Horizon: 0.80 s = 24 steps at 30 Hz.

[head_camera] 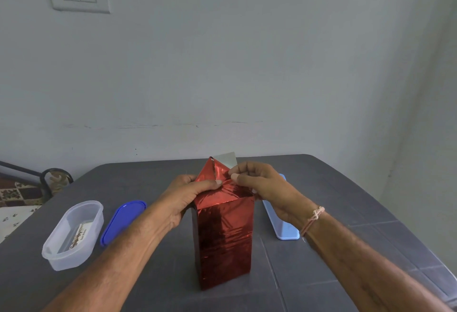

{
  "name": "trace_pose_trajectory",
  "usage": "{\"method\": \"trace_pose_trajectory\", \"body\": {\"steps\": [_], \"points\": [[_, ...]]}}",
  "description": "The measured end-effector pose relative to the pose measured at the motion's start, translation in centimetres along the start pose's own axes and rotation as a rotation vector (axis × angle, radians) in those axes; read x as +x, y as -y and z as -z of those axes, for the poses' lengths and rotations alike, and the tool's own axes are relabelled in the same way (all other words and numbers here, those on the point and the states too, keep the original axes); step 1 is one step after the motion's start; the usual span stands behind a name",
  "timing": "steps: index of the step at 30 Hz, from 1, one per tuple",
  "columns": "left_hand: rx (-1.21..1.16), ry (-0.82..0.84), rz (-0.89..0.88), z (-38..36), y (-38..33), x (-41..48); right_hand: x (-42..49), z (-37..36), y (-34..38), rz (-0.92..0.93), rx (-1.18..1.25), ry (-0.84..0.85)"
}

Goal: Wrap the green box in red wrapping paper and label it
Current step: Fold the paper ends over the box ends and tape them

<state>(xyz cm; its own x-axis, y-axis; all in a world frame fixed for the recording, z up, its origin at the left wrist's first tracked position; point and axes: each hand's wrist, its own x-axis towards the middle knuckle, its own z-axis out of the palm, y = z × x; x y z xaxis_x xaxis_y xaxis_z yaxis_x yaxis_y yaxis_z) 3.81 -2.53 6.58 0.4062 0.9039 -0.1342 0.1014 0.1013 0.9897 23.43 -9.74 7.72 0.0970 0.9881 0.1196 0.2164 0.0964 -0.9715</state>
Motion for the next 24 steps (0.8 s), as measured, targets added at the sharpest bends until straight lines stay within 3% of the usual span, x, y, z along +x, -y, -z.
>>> {"method": "trace_pose_trajectory", "body": {"steps": [8, 15, 24], "points": [[-0.047, -0.046, -0.037, -0.5, 0.4, -0.5, -0.9, 0.8, -0.8, -0.031, 0.277, 0.025], [-0.029, -0.027, -0.059, -0.4, 0.5, -0.6, -1.0, 0.4, -0.3, -0.027, 0.025, -0.003], [0.029, 0.026, -0.053, -0.1, 0.2, -0.1, -0.8, 0.3, -0.6, -0.076, 0.069, -0.006]]}}
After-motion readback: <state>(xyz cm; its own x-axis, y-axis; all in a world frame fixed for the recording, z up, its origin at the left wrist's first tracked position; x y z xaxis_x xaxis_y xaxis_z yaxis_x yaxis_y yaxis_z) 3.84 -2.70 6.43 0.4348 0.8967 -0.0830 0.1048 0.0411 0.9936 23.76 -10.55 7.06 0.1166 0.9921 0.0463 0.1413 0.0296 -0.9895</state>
